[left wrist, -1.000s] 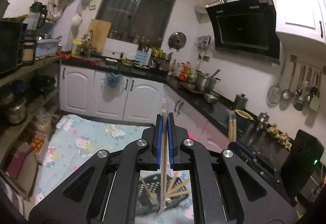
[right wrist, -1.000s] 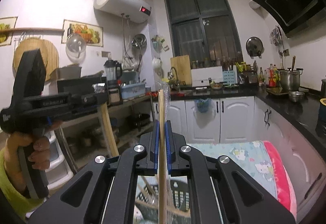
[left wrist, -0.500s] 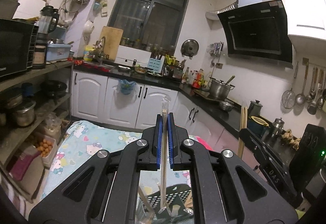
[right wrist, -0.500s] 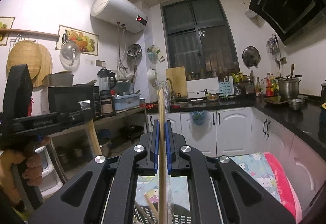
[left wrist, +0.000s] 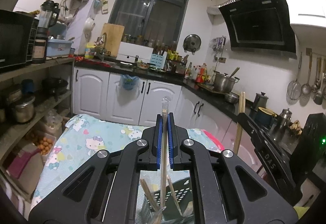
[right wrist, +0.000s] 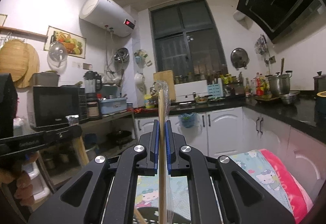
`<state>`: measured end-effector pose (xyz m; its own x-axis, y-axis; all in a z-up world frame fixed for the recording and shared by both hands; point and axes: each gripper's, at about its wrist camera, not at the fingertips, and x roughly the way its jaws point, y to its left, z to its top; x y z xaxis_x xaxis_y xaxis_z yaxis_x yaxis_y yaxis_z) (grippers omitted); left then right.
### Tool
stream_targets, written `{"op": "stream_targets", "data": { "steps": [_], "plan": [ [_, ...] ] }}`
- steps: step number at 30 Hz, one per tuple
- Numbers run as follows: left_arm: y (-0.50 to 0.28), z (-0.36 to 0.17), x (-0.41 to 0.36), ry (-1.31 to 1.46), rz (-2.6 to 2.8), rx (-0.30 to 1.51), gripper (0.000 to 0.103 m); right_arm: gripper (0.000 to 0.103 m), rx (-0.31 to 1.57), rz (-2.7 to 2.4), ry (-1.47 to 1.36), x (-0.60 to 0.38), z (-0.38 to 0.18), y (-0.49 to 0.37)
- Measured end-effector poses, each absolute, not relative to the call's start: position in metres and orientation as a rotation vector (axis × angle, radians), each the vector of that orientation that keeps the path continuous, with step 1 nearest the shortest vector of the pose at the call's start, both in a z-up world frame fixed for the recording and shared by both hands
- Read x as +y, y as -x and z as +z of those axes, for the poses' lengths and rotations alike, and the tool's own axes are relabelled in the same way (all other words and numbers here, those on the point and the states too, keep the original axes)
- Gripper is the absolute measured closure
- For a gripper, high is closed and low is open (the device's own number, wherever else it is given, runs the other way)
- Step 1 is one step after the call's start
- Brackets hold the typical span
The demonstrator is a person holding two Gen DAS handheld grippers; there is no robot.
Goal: Organize utensils
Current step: 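Lift both held chopsticks upright and carry them above the green caddy, then open the left tool over the caddy while the right tool releases its chopstick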
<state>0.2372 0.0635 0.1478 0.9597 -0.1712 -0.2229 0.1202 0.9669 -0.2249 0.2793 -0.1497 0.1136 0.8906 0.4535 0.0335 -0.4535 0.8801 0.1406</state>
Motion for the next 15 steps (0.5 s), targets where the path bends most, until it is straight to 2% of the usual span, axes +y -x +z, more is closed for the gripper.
{"op": "stream_targets", "data": {
  "steps": [8,15],
  "plan": [
    [-0.246,0.122,0.056,0.204,-0.174,0.265,0.100,0.097,-0.008,0.417,-0.154,-0.144,0.092,-0.292],
    [-0.245,0.101,0.055,0.229,-0.191,0.317,0.100,0.096,0.063,0.419,-0.150,-0.145,0.075,-0.298]
  ]
}}
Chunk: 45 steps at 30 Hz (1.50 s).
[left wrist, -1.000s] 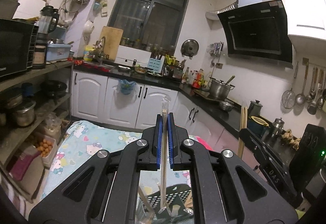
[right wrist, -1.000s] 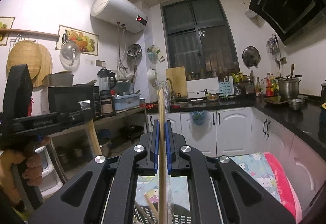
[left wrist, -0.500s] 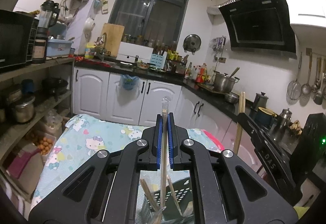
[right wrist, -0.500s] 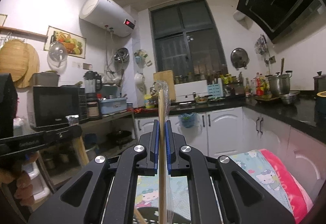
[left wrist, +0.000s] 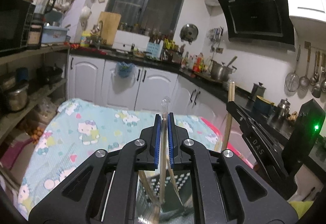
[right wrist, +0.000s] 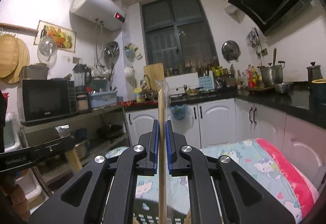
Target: Organize utensils
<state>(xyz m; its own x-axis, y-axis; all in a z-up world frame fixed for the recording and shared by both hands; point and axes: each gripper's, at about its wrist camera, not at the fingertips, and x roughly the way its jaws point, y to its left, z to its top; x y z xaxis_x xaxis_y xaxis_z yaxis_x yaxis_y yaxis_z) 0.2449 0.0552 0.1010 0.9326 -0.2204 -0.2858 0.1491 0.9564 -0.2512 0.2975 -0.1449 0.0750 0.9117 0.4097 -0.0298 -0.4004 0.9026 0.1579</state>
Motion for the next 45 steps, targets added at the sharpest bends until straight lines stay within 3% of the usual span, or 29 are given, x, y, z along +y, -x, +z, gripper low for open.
{"op": "stream_targets", "data": {
  "steps": [3,4,7,10,13,14,17,20,23,35,40,45],
  "plan": [
    [-0.243,0.094,0.058,0.243,-0.204,0.343,0.091,0.095,0.096,0.435,-0.173,-0.151,0.071,-0.295],
    [-0.241,0.093,0.059,0.243,-0.205,0.348,0.083,0.092,0.108,0.448,-0.188,-0.153,0.070,-0.293],
    [-0.238,0.089,0.061,0.248,-0.210,0.366,0.079,0.084,0.135,0.458,-0.204,-0.157,0.068,-0.289],
    [-0.230,0.088,0.067,0.274,-0.214,0.380,0.057,0.073,0.162,0.471,-0.202,-0.161,0.069,-0.282],
    [-0.222,0.089,0.072,0.292,-0.221,0.386,0.050,0.064,0.154,0.484,-0.196,-0.166,0.073,-0.266],
    [-0.217,0.090,0.073,0.297,-0.219,0.386,0.041,0.064,0.153,0.484,-0.193,-0.166,0.075,-0.262],
    [-0.204,0.092,0.079,0.324,-0.211,0.389,0.036,0.061,0.167,0.480,-0.172,-0.168,0.078,-0.254],
    [-0.189,0.096,0.080,0.322,-0.207,0.388,0.018,0.059,0.180,0.485,-0.174,-0.174,0.080,-0.245],
    [-0.177,0.098,0.081,0.332,-0.214,0.397,0.011,0.057,0.193,0.492,-0.159,-0.178,0.083,-0.232],
    [-0.133,0.088,0.068,0.283,-0.184,0.437,0.011,0.038,0.231,0.527,-0.104,-0.186,0.085,-0.165],
    [-0.110,0.074,0.067,0.252,-0.143,0.473,0.011,0.018,0.261,0.525,-0.053,-0.184,0.077,-0.136],
    [-0.093,0.058,0.065,0.225,-0.104,0.524,0.011,0.008,0.325,0.503,-0.024,-0.184,0.059,-0.110]
  ]
}}
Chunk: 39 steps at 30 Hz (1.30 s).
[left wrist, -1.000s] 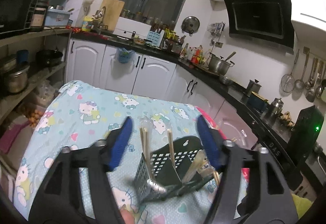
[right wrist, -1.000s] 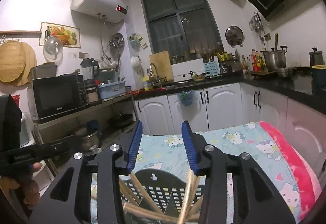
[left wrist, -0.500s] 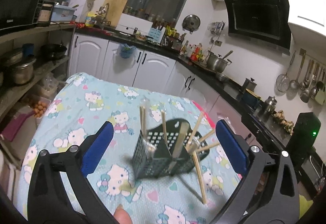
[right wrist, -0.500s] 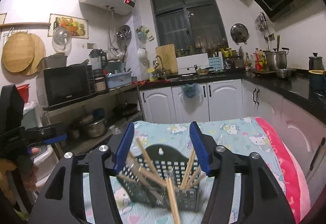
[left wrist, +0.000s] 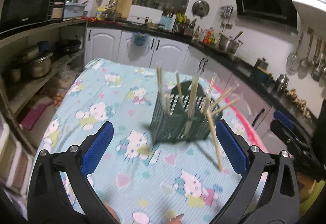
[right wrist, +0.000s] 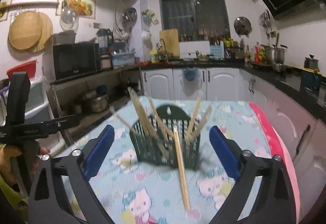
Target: Organize utensils
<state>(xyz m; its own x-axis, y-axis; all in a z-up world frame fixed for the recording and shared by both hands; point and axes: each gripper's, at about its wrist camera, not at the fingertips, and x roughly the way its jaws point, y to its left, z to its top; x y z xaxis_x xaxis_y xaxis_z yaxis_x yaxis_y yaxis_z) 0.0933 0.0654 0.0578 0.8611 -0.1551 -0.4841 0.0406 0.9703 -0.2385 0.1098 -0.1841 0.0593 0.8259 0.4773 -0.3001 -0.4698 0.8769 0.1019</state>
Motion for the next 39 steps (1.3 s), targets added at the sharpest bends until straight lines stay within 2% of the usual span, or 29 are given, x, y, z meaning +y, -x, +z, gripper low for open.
{"op": "stream_targets", "data": {
  "steps": [10,18,22,31,39],
  "plan": [
    [-0.069,0.023,0.051,0.206,-0.057,0.604,0.011,0.006,0.476,0.393,-0.012,-0.182,0.015,-0.083],
    [-0.055,0.001,0.033,0.169,-0.034,0.614,0.011,0.006,0.395,0.353,0.066,-0.177,-0.007,-0.059],
    [-0.048,-0.004,0.028,0.154,-0.019,0.577,0.011,0.006,0.387,0.321,0.112,-0.175,-0.019,-0.054],
    [-0.037,-0.002,0.025,0.150,-0.015,0.459,0.011,0.006,0.208,0.311,0.056,-0.188,-0.011,-0.038],
    [-0.035,0.000,0.024,0.150,-0.024,0.435,0.011,0.006,0.219,0.333,0.053,-0.187,-0.013,-0.039]
  ]
}}
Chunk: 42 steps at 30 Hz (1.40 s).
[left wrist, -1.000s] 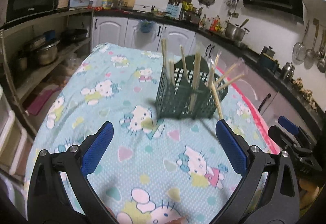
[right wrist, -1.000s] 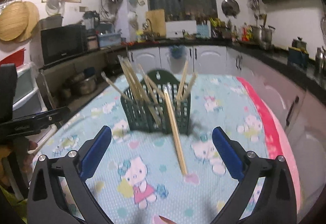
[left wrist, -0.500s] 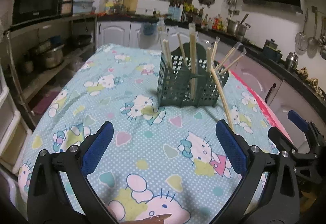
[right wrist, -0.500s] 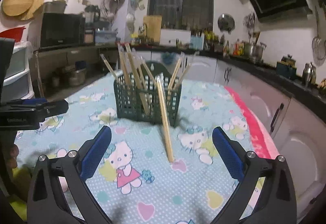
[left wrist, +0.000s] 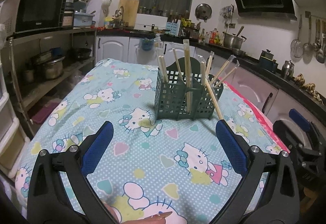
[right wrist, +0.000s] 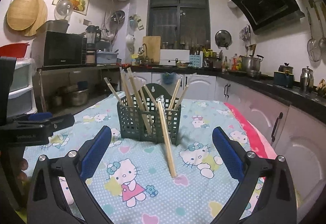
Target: Organize utensils
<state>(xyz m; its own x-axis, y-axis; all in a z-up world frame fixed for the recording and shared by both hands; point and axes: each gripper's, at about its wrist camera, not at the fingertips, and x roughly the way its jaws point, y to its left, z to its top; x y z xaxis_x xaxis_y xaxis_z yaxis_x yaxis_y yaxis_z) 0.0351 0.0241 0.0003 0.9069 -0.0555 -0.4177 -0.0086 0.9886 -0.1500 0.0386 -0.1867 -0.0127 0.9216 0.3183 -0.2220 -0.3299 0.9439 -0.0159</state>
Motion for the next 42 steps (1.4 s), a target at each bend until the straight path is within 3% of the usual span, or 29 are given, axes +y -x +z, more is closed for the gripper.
{"op": "stream_targets", "data": {
  "steps": [42],
  "plan": [
    [-0.0332,0.0013,0.0228,0.163,-0.023,0.425,0.011,0.006,0.230,0.328,0.036,-0.1885,-0.0132,-0.0354]
  ]
}}
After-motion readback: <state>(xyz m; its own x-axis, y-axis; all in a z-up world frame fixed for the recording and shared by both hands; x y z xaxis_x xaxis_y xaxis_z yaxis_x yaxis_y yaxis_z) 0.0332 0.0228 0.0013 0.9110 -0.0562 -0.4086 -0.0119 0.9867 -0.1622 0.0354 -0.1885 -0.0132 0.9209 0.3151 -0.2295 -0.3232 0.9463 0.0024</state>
